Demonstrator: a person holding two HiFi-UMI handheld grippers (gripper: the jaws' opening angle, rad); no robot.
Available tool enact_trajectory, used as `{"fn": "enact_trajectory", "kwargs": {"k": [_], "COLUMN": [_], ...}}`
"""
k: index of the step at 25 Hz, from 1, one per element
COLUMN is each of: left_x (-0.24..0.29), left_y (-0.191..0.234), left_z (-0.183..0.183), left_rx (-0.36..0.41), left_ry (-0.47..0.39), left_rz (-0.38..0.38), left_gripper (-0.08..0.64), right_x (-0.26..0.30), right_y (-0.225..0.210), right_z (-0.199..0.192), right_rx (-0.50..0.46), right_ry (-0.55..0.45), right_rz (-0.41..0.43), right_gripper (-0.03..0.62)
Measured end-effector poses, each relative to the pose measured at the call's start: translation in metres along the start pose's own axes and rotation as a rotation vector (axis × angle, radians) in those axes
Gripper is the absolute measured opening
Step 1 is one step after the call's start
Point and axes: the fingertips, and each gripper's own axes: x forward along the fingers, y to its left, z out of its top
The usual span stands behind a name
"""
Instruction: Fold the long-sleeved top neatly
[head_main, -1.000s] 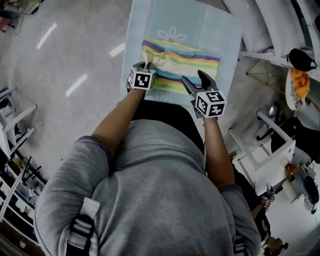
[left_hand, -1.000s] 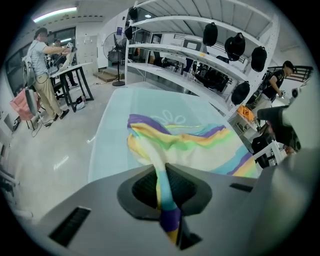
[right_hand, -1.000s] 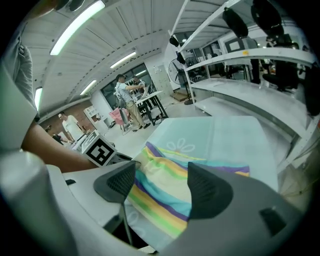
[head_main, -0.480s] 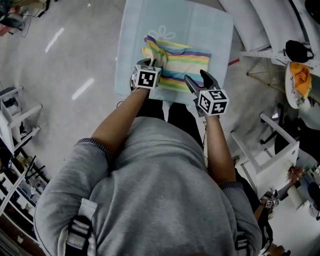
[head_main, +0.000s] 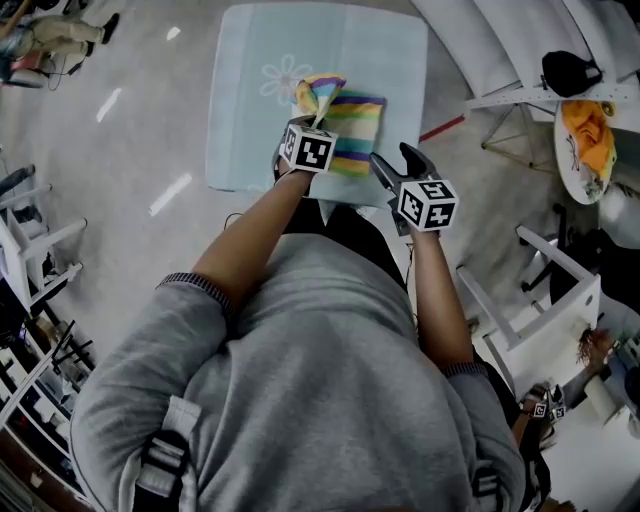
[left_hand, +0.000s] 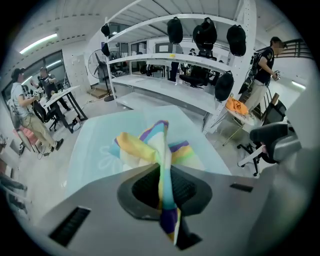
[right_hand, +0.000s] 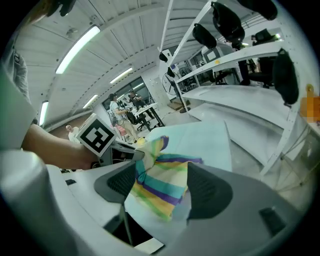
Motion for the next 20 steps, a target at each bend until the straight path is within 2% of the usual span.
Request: {"fn": "enact_trajectory", "kwargs": {"k": [11,18,20], "left_x": [0.049,0.061,0.069], "left_y": [-0.092,-0.123,-0.133], "left_z": [-0.008,-0.014,-0.016], "left_rx": [-0.035,-0.031,-0.049], "left_ry": [0.028,0.027,0.022], "left_rz": [-0.002,-0.041,-0.101], "left_gripper": [0.043,0.049,0.092], "right_x": [-0.066,-0.059,-0.052], "right_y": [-0.063,-0.084,-0.089], "right_z": [-0.037,-0.036,-0.034], "right_rx": [0.042,0.110,0.132], "right_ry": [0.023,0.017,0.012], "right_rz": [-0.070,-0.051,-0.035], "right_gripper": [0.339,0.339,0.337]}}
